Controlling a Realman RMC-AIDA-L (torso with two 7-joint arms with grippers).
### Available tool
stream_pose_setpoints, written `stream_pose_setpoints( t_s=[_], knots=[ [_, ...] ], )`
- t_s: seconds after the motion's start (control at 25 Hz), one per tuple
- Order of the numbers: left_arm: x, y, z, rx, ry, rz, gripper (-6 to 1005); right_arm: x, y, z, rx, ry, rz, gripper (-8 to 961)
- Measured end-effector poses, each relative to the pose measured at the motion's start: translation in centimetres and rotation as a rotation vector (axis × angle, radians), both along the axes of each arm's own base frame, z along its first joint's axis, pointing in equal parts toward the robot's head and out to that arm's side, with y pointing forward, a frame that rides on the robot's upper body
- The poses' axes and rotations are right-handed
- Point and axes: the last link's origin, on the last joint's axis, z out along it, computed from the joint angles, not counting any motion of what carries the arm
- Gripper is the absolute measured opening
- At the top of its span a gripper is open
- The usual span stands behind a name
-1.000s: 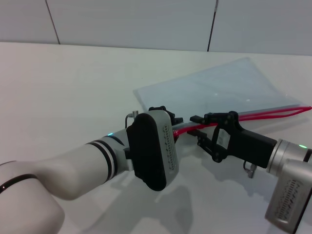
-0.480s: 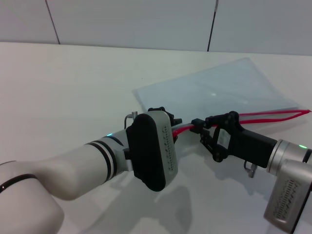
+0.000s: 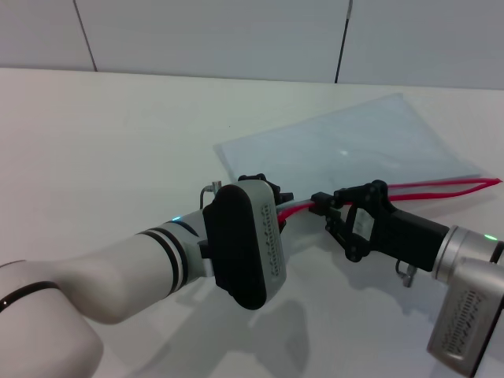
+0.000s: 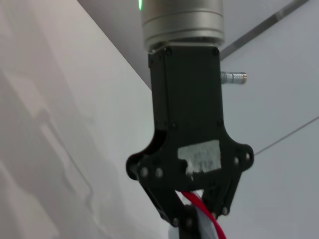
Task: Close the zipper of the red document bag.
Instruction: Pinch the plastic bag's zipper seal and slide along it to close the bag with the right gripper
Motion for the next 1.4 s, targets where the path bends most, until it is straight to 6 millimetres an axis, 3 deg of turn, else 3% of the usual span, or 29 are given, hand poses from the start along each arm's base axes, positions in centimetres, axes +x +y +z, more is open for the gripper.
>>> stream_pose_setpoints(
  t_s=[0.2, 0.44, 0.96, 1.4],
  knots=[
    [0.0, 0.0, 0.0, 0.001, 0.001, 0.002, 43, 0.8, 0.4, 0.4, 0.030, -0.017, -0.040, 68],
    [0.0, 0.0, 0.0, 0.001, 0.000, 0.002, 42, 3.4, 1.6, 2.0, 0.128, -0.070, -0.156, 67],
    [-0.3, -0.2, 0.0, -0.002, -0.001, 0.015, 40, 8.2, 4.6, 8.2, 0.417, -0.102, -0.405, 68],
    [-0.5, -0.2, 0.0, 0.008, -0.011, 0.011, 38, 9.0, 4.7, 10.0, 0.655, 0.025, -0.538, 68]
  ],
)
